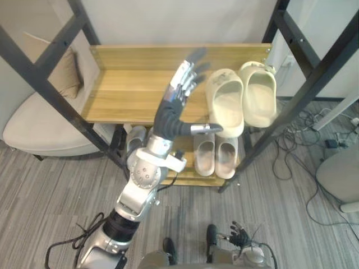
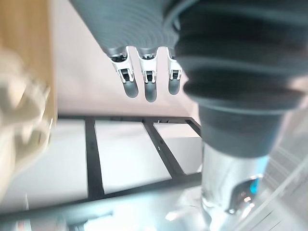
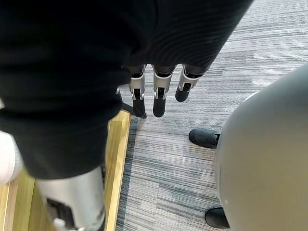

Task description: Organize the slippers on the shoe rack

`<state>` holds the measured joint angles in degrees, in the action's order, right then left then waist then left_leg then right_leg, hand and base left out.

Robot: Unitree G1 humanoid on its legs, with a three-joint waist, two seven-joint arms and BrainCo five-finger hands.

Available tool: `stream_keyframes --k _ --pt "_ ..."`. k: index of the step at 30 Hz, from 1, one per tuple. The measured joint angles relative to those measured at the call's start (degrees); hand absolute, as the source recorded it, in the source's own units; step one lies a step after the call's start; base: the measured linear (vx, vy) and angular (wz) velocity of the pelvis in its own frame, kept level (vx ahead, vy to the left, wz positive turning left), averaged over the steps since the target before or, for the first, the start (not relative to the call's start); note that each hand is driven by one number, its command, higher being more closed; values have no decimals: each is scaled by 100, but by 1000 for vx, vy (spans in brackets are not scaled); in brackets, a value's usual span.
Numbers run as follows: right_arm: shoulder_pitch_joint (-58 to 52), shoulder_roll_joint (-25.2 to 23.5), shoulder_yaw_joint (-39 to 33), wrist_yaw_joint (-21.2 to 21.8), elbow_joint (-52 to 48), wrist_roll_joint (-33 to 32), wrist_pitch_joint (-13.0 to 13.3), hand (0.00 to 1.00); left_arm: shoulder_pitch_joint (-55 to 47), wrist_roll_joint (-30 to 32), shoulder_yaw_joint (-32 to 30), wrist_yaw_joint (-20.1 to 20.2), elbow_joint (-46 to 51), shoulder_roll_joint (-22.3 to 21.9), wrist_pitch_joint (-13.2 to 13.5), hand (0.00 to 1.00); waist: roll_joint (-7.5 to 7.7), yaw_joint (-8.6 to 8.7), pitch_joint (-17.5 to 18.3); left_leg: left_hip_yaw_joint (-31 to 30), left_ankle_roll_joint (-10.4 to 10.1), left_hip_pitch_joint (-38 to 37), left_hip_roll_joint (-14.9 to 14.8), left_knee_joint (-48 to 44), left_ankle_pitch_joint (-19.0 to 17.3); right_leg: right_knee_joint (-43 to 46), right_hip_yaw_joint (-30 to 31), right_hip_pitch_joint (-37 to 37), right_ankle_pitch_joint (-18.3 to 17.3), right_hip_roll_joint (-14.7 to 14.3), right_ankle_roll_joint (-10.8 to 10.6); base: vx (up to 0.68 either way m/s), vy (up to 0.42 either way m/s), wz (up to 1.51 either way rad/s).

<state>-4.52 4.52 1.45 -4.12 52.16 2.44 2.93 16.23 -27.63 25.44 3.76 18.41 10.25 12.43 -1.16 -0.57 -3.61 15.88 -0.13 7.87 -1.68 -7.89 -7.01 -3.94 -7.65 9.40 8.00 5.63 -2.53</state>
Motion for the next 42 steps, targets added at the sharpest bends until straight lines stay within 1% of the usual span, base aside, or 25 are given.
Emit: stream_keyframes --k 2,3,5,7,10,13,15,18,21,25,27,32,36,42 --pt "34 18 69 52 126 14 -10 0 -105 -261 189 238 -43 4 -105 0 -1 2 76 -44 17 0 33 50 22 -31 -40 -14 4 25 -16 -8 11 12" --pt "60 26 105 75 227 43 -12 0 -148 -377 328 361 -166 9 -176 0 -2 7 135 -80 29 -6 59 106 50 -38 -66 -15 2 41 -22 -10 10 15" --pt "147 51 126 81 380 170 -39 0 -210 -464 436 550 -520 30 -262 0 -1 12 145 -96 38 -147 100 234 98 -111 -97 -143 23 44 -52 -8 5 6" --pt "184 56 226 80 428 209 -50 0 -366 -590 504 587 -783 36 -410 0 -10 38 194 -90 47 -234 137 373 149 -112 -104 -160 19 49 -58 0 0 0" --pt "263 57 341 78 515 215 -70 0 -441 -637 675 733 -1042 102 -551 0 5 55 194 -102 54 -263 165 475 204 -116 -111 -148 20 61 -74 -11 6 2" --pt "343 61 439 76 538 215 -71 0 -476 -633 855 826 -1287 258 -636 0 16 90 205 -118 63 -309 183 558 234 -138 -121 -155 1 65 -102 -1 1 2" --pt "370 58 458 75 553 216 -71 0 -474 -623 888 893 -1462 253 -672 0 18 139 206 -159 73 -308 201 589 255 -139 -126 -156 -3 73 -109 3 8 8" --pt "432 62 565 75 616 218 -72 0 -473 -602 970 894 -1751 251 -697 0 28 166 212 -167 88 -319 227 608 264 -146 -126 -156 -7 89 -124 0 0 0" --pt "460 50 591 73 618 218 -72 0 -469 -401 995 884 -2047 256 -717 0 31 210 213 -167 107 -341 264 648 275 -152 -125 -157 -3 121 -142 0 0 0" --pt "463 49 600 73 618 217 -76 0 -443 -164 1001 878 -2398 254 -729 0 48 324 210 -163 133 -369 317 708 292 -155 -107 -153 9 159 -168 -5 15 -1" --pt "463 47 596 72 615 217 -79 0 -390 -51 1001 869 -2640 256 -734 0 83 355 210 -129 150 -396 334 755 303 -157 -68 -141 23 166 -190 -18 25 -7" --pt "463 47 553 71 615 218 -107 0 -287 168 1001 752 -2831 248 -735 0 105 393 206 -63 158 -388 346 792 308 -158 15 -59 31 168 -202 -22 10 -8" --pt "460 49 544 70 615 218 -132 0 -166 190 1000 656 -2945 249 -735 0 105 432 206 -53 158 -388 345 816 309 -158 20 -58 31 162 -202 -2 1 -1" --pt "456 9 415 66 616 218 -132 0 -78 277 1000 646 -2945 250 -729 0 104 480 207 -53 175 -400 367 876 324 -159 14 -44 32 167 -204 0 0 0"
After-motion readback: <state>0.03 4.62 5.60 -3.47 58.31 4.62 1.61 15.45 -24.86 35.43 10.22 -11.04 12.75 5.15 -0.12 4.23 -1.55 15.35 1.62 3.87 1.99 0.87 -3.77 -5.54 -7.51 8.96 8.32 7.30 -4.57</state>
